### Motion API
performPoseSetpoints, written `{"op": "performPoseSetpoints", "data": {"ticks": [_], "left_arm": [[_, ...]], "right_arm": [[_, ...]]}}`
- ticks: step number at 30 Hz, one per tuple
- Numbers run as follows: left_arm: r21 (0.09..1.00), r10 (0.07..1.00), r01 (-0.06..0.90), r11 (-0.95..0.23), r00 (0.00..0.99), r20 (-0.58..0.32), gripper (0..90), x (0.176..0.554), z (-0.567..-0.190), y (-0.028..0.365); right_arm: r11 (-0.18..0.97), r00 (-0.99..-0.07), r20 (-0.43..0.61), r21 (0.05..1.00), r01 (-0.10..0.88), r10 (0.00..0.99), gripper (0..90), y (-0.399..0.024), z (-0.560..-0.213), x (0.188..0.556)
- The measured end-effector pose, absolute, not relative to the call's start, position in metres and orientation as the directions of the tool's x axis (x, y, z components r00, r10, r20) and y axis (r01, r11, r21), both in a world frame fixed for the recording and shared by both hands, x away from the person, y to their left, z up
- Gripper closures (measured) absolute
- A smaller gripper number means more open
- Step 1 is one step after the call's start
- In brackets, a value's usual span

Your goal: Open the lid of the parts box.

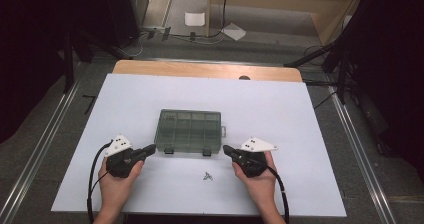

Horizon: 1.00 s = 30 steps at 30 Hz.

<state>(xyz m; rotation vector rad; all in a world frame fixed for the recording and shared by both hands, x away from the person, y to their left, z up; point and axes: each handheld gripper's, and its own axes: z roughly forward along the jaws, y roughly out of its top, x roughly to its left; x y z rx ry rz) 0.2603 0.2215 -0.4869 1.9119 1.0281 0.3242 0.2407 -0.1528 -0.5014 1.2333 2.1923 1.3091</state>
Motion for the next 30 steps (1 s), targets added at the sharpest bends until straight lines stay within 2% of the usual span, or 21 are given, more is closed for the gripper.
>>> {"op": "performPoseSetpoints", "data": {"ticks": [7, 30], "left_arm": [[0.797, 0.782, 0.554, -0.239, 0.597, -0.180, 90.0, 0.264, -0.496, 0.222], [0.821, 0.782, 0.530, -0.214, 0.596, -0.181, 89.4, 0.269, -0.487, 0.219]], "right_arm": [[0.236, -0.581, 0.166, 0.800, 0.552, 0.797, 90.0, -0.146, -0.511, 0.244], [0.218, -0.589, 0.154, 0.832, 0.511, 0.794, 90.0, -0.142, -0.499, 0.245]]}}
